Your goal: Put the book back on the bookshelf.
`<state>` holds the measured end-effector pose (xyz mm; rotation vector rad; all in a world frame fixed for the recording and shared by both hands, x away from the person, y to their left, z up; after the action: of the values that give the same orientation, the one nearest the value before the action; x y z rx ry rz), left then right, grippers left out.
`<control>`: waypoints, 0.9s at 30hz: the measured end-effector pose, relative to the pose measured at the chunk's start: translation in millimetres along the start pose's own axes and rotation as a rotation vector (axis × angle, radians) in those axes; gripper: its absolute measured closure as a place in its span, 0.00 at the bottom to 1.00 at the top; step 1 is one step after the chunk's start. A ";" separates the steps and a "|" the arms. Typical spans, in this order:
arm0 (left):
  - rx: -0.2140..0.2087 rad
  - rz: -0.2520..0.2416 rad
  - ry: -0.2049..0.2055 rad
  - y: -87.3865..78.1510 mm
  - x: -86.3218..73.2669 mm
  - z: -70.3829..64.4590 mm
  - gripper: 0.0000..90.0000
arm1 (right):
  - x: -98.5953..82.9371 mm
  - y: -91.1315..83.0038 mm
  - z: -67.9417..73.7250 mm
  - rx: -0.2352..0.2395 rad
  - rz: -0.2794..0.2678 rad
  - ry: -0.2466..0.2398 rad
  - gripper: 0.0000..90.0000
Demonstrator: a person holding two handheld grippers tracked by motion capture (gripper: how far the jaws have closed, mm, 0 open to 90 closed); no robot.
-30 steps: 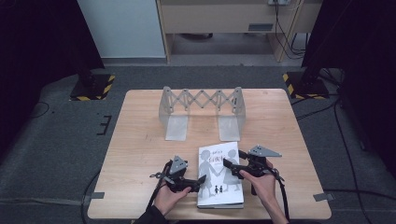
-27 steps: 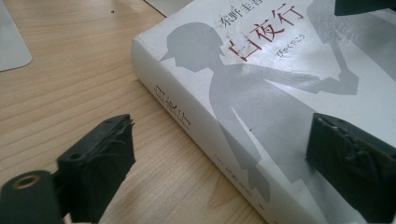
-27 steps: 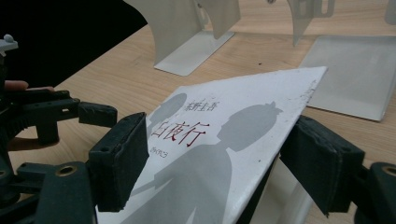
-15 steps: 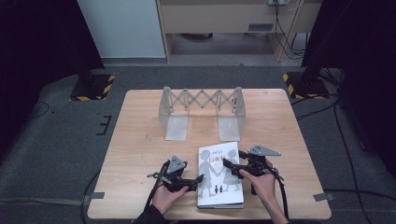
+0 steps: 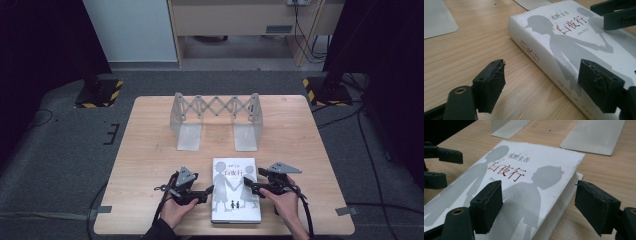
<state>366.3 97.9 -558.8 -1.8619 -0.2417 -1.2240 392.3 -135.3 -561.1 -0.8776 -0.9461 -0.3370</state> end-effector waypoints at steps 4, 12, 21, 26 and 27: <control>0.013 0.000 -0.009 -1.3 -0.9 4.7 0.26 | -1.7 5.7 4.4 0.030 0.003 0.004 0.23; 0.032 -0.005 -0.017 -6.1 -1.1 11.0 0.28 | 8.5 2.7 10.2 0.034 -0.036 -0.003 0.25; 0.034 -0.010 -0.034 -8.0 -1.3 13.8 0.28 | 29.2 -2.0 17.8 0.058 -0.079 0.000 0.25; 0.030 -0.017 -0.036 -8.6 -0.5 13.5 0.27 | 27.8 0.8 19.4 0.073 -0.076 0.015 0.26; 0.029 -0.017 -0.036 -8.6 -0.6 13.4 0.27 | 26.4 1.7 19.9 0.078 -0.069 0.022 0.27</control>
<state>369.8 113.3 -556.4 -1.8616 -0.2939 -1.1927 397.1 -115.9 -534.8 -0.7702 -0.9644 -0.3661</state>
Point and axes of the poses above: each handheld gripper's, and its own axes: y roughly forward along the jaws, x roughly out of its top, z roughly to its left, the point moved 7 cm from there along y, roughly forward along the jaws, and after that the axes turned 1 degree about y, right-handed, at the moved point
